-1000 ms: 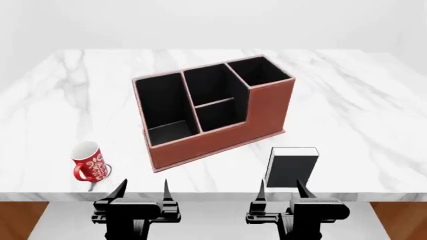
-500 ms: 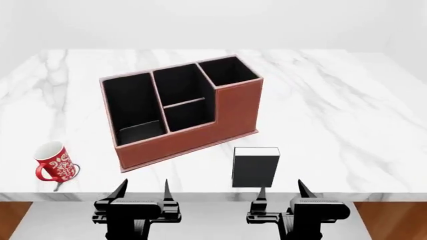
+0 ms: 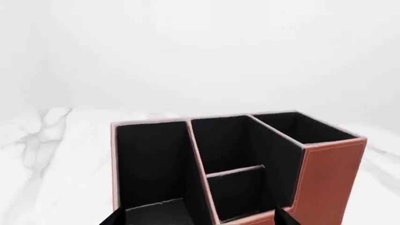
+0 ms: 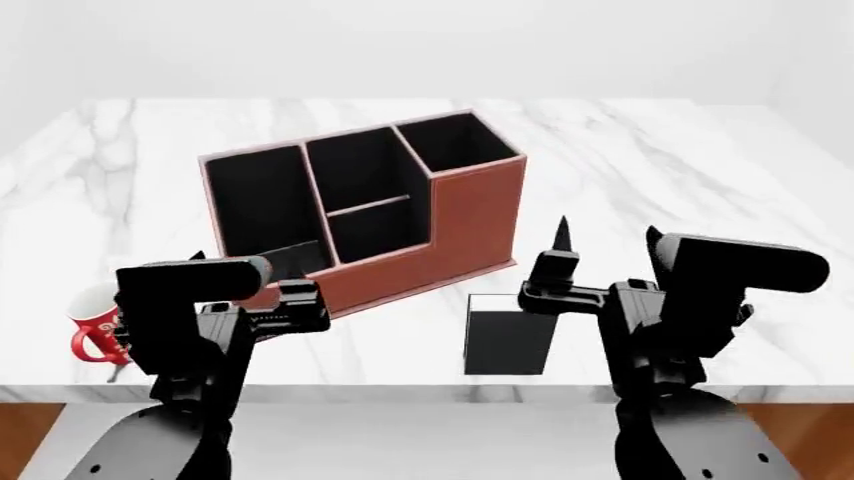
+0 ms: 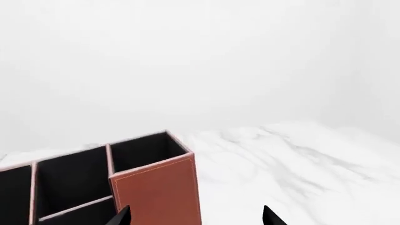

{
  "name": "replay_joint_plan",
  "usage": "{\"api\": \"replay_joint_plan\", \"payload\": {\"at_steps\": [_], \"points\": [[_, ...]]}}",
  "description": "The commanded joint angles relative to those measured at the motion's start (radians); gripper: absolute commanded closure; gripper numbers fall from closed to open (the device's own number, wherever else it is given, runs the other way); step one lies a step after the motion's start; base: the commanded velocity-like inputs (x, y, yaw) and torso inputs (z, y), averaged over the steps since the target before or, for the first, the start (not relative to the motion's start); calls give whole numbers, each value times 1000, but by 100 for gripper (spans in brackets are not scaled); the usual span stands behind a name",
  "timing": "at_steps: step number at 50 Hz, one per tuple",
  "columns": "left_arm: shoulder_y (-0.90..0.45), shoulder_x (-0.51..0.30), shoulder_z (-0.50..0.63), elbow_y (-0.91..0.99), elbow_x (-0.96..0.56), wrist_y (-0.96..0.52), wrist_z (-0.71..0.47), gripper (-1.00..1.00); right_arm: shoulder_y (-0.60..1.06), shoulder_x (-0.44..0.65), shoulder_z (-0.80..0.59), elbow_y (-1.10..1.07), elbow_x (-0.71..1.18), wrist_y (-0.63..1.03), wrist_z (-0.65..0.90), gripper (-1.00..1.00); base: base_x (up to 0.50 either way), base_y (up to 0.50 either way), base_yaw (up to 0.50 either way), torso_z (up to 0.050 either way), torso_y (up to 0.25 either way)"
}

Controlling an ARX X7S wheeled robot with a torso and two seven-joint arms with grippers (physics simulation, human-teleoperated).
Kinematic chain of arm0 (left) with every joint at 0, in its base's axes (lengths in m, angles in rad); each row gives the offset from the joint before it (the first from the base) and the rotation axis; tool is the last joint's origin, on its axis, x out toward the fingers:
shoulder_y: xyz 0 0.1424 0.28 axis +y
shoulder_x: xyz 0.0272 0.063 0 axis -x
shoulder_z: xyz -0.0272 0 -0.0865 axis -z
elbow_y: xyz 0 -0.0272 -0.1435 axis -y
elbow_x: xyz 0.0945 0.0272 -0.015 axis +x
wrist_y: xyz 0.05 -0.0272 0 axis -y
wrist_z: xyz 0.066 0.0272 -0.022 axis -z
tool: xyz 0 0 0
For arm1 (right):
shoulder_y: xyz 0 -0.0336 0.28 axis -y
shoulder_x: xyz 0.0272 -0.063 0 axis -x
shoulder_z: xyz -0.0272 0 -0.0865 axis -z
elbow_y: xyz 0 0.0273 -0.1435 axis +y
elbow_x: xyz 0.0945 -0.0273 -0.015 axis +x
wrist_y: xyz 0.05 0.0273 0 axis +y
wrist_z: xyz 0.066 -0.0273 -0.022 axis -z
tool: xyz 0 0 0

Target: Pick up the book and place it in the left compartment of the caddy.

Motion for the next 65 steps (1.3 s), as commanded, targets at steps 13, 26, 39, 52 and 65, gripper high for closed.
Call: {"api": "replay_joint_plan", "payload": {"at_steps": [13,26,39,52,65], "points": [[-83,-43,-38,124,-62,-175,-30,-100,248,80,103,64,-89,66,160,-100,0,0,0,0,0],[-77,-50,-28,114,-60,-157,-35,-100,206,84,80,78,-85,29,152,-100,479,0,0,0,0],[-67,-55,-25,105,-61,-142,-40,-100,195,84,79,100,-72,14,149,-100,500,0,0,0,1],[-68,-62,-21,112,-70,-148,-47,-100,189,83,89,96,-55,-5,146,-100,462,0,0,0,1],[-85,-66,-23,122,-89,-172,-55,-100,197,91,76,103,-46,4,147,-100,0,0,0,0,1]]}}
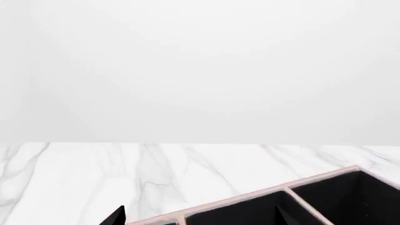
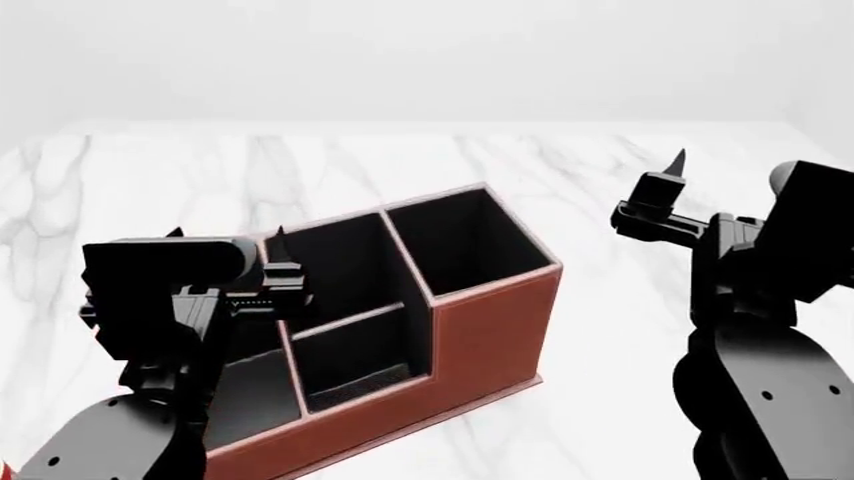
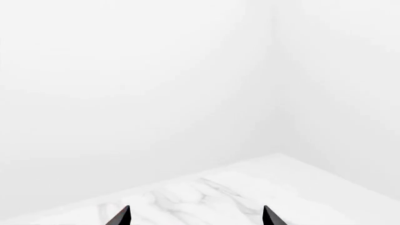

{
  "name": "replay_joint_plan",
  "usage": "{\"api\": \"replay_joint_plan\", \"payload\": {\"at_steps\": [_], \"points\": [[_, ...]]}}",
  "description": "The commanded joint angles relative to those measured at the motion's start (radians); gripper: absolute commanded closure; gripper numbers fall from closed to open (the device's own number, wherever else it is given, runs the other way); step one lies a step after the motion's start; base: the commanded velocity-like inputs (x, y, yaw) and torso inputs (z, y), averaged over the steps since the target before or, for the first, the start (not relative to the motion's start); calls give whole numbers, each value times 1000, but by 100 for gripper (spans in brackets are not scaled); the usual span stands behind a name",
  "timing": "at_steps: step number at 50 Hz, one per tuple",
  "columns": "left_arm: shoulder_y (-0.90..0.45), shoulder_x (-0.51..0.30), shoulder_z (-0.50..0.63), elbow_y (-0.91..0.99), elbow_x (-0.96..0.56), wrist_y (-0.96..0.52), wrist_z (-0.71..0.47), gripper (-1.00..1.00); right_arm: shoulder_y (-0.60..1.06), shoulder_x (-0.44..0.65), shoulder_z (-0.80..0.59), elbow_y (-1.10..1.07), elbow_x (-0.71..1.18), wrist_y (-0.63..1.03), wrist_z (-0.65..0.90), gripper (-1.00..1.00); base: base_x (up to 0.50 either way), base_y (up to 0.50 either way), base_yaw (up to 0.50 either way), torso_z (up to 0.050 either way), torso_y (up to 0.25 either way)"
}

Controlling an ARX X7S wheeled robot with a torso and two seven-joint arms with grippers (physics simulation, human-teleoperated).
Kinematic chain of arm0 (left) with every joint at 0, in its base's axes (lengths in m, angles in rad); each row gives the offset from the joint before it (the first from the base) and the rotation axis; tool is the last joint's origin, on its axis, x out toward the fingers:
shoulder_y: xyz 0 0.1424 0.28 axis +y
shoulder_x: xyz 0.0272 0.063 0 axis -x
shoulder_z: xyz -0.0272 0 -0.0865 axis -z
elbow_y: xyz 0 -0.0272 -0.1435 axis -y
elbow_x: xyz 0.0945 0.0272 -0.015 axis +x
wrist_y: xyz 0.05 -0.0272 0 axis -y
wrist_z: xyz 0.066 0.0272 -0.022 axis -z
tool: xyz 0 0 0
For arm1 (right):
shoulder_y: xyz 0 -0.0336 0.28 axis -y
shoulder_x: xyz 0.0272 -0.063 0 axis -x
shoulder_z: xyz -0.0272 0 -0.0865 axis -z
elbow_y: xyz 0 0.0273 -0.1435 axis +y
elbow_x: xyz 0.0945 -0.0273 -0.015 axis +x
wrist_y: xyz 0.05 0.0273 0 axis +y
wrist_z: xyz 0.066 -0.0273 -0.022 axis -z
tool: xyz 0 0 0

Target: Pick up the book and place it in the left compartment of the caddy.

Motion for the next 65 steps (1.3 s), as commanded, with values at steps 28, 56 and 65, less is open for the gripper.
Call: {"api": "replay_joint_plan", "payload": {"at_steps": [28,56,65], "points": [[-809,-301,282,-333,-1782,-434,-625,-100,11,16,-42,21,13,13,14,-100,0,0,0,0,0],[-1151,-201,830,-553,-2100,-387,-587,-100,30,21,-58,32,26,22,27,-100,0,0,0,0,0],[-989,-92,884,-524,-2036,-469,-519,-100,26,17,-76,43,28,15,29,-100,0,0,0,0,0]]}}
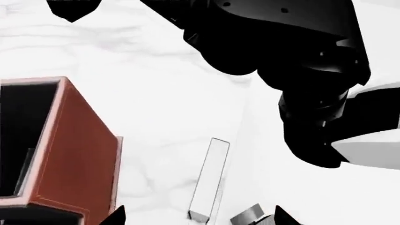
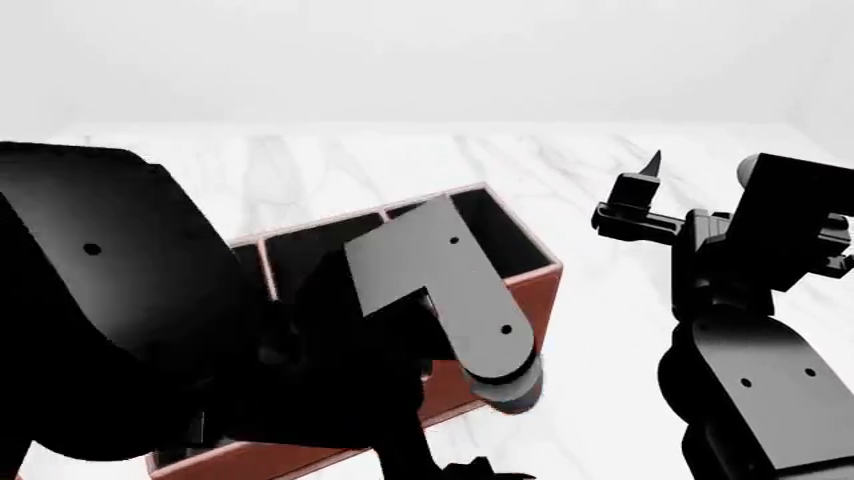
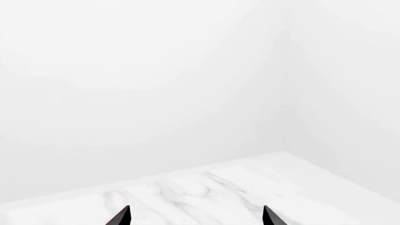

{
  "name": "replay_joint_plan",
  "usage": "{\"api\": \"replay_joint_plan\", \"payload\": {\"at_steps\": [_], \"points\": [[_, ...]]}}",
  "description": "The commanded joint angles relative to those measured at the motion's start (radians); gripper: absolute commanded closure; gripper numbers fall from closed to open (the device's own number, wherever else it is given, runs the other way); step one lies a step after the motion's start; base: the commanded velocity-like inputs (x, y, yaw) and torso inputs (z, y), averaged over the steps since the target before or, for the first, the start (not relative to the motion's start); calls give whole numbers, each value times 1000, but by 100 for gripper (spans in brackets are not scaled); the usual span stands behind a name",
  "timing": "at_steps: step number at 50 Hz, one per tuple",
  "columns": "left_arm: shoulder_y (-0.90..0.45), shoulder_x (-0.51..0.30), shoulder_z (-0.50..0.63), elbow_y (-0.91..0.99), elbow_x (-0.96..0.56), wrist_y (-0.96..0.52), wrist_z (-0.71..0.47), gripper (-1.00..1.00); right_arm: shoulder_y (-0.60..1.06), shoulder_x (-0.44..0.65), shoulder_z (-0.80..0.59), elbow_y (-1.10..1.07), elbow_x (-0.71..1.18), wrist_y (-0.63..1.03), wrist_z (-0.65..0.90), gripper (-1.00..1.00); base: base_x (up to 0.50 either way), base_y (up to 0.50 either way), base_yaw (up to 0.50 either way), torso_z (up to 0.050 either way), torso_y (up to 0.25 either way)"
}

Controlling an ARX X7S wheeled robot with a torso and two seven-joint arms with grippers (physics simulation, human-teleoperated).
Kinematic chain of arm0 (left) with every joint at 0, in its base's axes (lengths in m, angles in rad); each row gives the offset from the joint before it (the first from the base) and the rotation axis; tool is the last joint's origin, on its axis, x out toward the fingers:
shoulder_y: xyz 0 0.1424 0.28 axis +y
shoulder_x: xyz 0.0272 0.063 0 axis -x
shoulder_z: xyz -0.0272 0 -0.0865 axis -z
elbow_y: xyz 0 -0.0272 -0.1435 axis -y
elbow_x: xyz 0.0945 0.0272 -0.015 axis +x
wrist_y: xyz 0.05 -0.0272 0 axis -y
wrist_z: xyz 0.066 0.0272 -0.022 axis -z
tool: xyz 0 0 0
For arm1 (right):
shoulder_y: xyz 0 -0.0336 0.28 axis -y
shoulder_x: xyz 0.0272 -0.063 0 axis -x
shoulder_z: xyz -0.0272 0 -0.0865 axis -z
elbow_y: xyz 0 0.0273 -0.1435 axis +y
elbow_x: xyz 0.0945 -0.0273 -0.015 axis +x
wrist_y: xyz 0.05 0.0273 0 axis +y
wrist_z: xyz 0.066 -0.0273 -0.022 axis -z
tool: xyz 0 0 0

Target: Pick up the book and place it in the left compartment of the caddy.

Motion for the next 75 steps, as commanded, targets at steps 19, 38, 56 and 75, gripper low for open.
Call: {"api": "replay_joint_plan", "payload": {"at_steps": [19,38,56,75], "points": [[94,92,133,-15,57,-69,103,-100,-3,-1,-20,12,15,-9,10,-100,0,0,0,0,0],[70,69,164,-95,175,-109,155,-100,-15,2,-29,29,18,-33,18,-100,0,0,0,0,0],[13,19,209,-55,575,-110,593,-100,-17,5,-31,31,27,-39,26,-100,0,0,0,0,0],[-2,21,266,-2,910,-42,897,-100,-25,7,-41,41,32,-57,32,-100,0,0,0,0,0]]}}
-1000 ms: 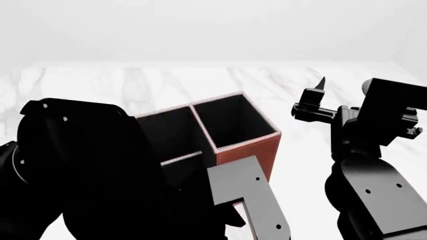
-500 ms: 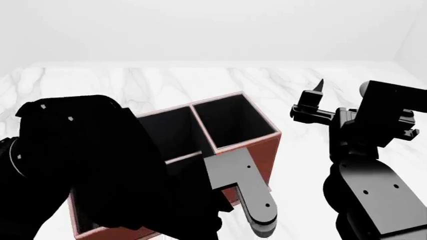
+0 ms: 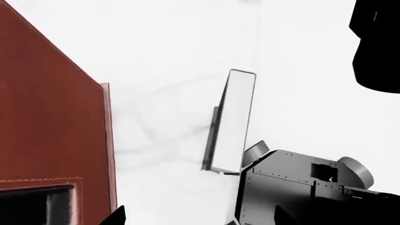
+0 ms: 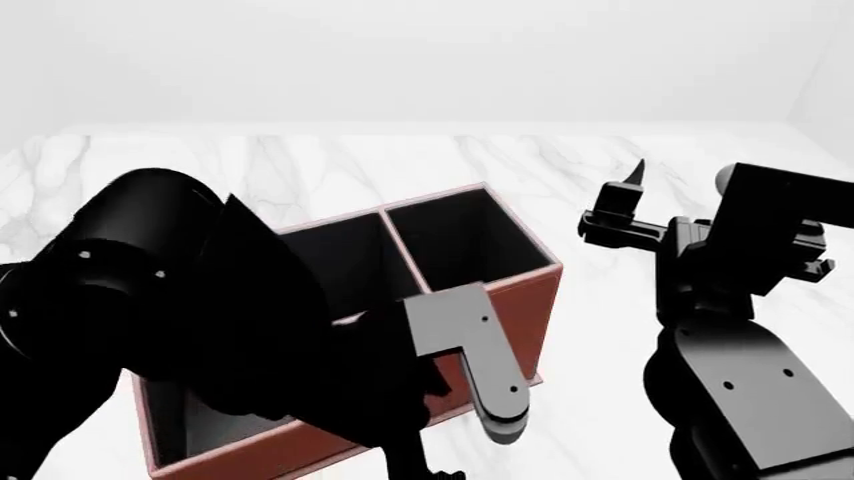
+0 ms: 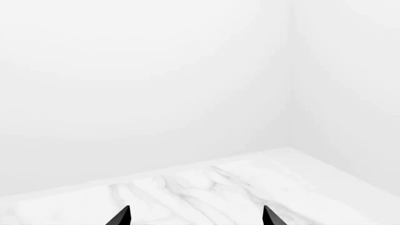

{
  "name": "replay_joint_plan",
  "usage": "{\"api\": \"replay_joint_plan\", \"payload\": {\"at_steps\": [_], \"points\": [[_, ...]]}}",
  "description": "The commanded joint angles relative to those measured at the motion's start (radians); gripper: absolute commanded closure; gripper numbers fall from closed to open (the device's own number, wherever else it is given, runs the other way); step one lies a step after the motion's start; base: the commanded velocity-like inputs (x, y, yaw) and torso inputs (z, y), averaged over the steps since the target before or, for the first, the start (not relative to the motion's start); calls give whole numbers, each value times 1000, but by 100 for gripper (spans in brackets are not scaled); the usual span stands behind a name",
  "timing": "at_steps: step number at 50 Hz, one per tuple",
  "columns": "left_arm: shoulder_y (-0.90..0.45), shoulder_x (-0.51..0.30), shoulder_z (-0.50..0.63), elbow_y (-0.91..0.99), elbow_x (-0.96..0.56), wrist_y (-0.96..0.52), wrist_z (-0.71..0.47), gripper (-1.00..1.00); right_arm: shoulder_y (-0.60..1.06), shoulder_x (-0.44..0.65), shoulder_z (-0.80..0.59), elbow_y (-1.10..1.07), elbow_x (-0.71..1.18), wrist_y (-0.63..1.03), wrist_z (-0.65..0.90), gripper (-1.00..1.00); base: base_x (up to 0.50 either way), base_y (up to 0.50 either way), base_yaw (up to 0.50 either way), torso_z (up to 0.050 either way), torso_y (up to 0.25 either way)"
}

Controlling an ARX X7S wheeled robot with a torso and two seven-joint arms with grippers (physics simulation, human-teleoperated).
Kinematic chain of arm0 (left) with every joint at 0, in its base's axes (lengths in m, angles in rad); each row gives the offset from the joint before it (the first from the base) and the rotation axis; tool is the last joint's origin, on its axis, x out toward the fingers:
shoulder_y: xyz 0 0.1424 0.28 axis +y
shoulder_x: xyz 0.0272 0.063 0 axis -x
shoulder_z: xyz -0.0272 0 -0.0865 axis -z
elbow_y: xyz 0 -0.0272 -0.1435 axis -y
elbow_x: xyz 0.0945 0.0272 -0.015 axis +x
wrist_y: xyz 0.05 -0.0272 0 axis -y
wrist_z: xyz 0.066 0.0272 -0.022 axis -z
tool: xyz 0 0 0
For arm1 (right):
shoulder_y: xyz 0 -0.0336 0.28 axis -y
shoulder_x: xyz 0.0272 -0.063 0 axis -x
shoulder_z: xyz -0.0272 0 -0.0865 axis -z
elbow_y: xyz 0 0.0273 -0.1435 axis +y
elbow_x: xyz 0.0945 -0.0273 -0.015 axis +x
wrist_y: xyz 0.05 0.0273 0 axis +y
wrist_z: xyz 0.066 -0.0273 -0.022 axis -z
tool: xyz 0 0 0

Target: Pick up the book and place it in the left compartment of the caddy.

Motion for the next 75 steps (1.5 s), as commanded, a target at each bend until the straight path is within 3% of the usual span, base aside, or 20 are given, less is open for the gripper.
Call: {"api": "replay_joint_plan", "payload": {"at_steps": [1,13,28,75], "points": [[-15,-4,39,18,171,41,161,-100,-5,2,-6,7,3,-12,3,-100,0,0,0,0,0],[-24,2,82,-4,314,130,274,-100,-5,4,-9,8,10,-12,8,-100,0,0,0,0,0],[-8,43,92,0,279,159,306,-100,3,8,-7,14,17,-12,17,-100,0,0,0,0,0],[47,130,232,-65,479,325,498,-100,-9,17,-9,24,40,-34,34,-100,0,0,0,0,0]]}}
